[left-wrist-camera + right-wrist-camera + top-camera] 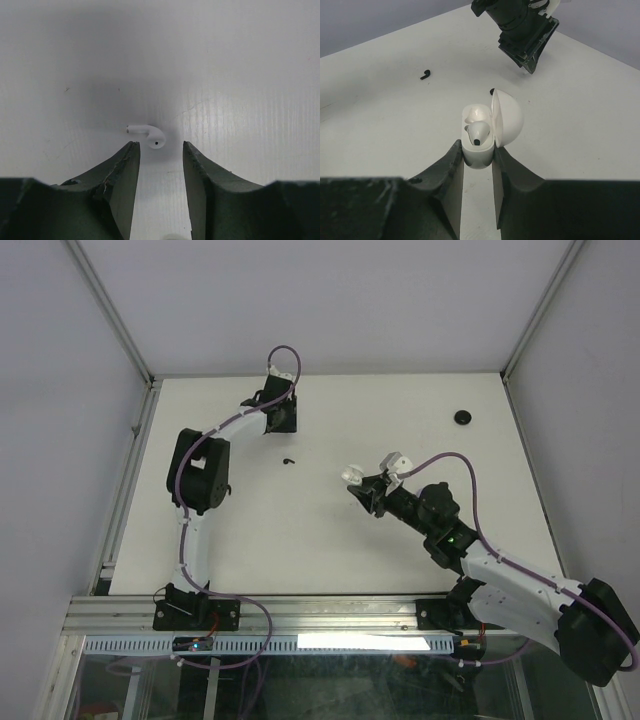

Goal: Insert the wireless bluetooth earbuds into the charging case
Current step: Pick up the earbud from the center of the board, then place the earbud at the center of the board, then pick up the earbud from the center of the board, then place the earbud in the charging case.

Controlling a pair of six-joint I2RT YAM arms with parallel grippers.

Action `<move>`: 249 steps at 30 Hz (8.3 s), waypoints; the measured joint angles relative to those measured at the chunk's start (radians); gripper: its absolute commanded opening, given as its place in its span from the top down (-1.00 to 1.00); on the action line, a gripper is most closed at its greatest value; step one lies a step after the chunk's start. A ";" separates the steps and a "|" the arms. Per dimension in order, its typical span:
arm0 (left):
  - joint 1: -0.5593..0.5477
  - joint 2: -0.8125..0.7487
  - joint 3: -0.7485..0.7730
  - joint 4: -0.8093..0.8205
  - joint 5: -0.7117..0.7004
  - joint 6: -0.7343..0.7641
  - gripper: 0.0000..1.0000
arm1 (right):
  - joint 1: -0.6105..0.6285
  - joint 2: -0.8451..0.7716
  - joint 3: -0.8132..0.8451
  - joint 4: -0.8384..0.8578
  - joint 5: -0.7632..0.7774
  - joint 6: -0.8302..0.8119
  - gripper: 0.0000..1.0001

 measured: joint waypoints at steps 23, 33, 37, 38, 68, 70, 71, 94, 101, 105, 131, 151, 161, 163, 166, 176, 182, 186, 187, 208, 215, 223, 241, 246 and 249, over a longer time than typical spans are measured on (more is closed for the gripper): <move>0.011 0.053 0.043 -0.003 0.013 0.044 0.67 | -0.004 0.036 0.000 0.000 -0.006 0.000 1.00; -0.026 -0.116 -0.110 -0.049 0.098 0.106 0.63 | -0.004 0.011 0.006 -0.032 -0.024 0.014 1.00; -0.087 -0.259 -0.212 -0.062 0.135 0.111 0.61 | -0.004 -0.002 0.006 -0.059 -0.019 0.027 1.00; -0.103 -0.288 -0.233 -0.064 0.142 0.110 0.60 | -0.004 -0.005 0.006 -0.062 -0.018 0.030 1.00; -0.476 -0.524 -0.717 -0.058 0.015 -0.050 0.08 | -0.006 -0.098 -0.060 -0.116 0.046 0.101 1.00; -0.476 -0.525 -0.718 -0.058 0.002 -0.055 0.05 | -0.006 -0.095 -0.060 -0.116 0.046 0.103 1.00; -0.476 -0.526 -0.719 -0.058 -0.001 -0.056 0.05 | -0.006 -0.093 -0.060 -0.115 0.046 0.104 1.00; -0.391 -0.575 -0.763 -0.119 -0.169 -0.128 0.09 | -0.006 -0.084 -0.063 -0.097 0.042 0.111 1.00; -0.371 -0.617 -0.765 -0.119 -0.160 -0.161 0.07 | -0.006 -0.082 -0.063 -0.097 0.039 0.112 1.00; -0.371 -0.683 -0.768 -0.116 -0.125 -0.208 0.07 | -0.006 -0.082 -0.063 -0.097 0.038 0.115 1.00; -0.372 -0.584 -0.753 -0.065 -0.023 -0.312 0.34 | -0.006 -0.066 -0.063 -0.083 0.027 0.130 1.00; -0.378 -0.533 -0.729 -0.047 0.008 -0.314 0.55 | -0.006 -0.055 -0.063 -0.082 0.027 0.131 1.00; -0.405 -0.533 -0.726 -0.050 -0.017 -0.299 0.69 | -0.006 -0.055 -0.063 -0.082 0.027 0.133 1.00; -0.411 -0.534 -0.723 -0.053 -0.035 -0.285 0.71 | -0.006 -0.054 -0.063 -0.082 0.027 0.133 1.00; -0.412 -0.550 -0.721 -0.061 -0.065 -0.254 0.72 | -0.006 -0.055 -0.063 -0.082 0.027 0.133 1.00; -0.438 -0.752 -0.672 -0.060 -0.184 -0.086 0.71 | -0.006 -0.050 -0.063 -0.071 0.027 0.133 1.00; -0.481 -0.895 -0.671 -0.005 -0.234 0.045 0.69 | -0.006 -0.030 -0.061 -0.053 -0.008 0.129 1.00; -0.509 -0.966 -0.671 0.048 -0.236 0.134 0.64 | -0.006 -0.016 -0.051 -0.034 -0.039 0.129 1.00; -0.517 -0.981 -0.672 0.063 -0.235 0.158 0.63 | -0.006 -0.013 -0.051 -0.027 -0.043 0.130 1.00; -0.688 -1.075 -0.758 0.284 -0.091 0.603 0.61 | -0.005 0.004 -0.016 0.086 -0.164 0.153 1.00; -0.713 -1.078 -0.767 0.322 -0.083 0.668 0.62 | -0.005 0.003 -0.016 0.100 -0.189 0.163 1.00; -0.738 -1.078 -0.768 0.342 -0.073 0.708 0.62 | -0.005 0.003 -0.016 0.107 -0.196 0.174 1.00; -0.757 -1.078 -0.784 0.355 -0.100 0.766 0.64 | -0.005 -0.009 -0.016 0.125 -0.201 0.190 1.00; -0.759 -1.078 -0.785 0.345 -0.101 0.782 0.64 | -0.005 -0.011 -0.016 0.130 -0.203 0.190 1.00; -0.769 -1.078 -0.784 0.344 -0.103 0.793 0.64 | -0.005 -0.013 -0.016 0.131 -0.204 0.190 1.00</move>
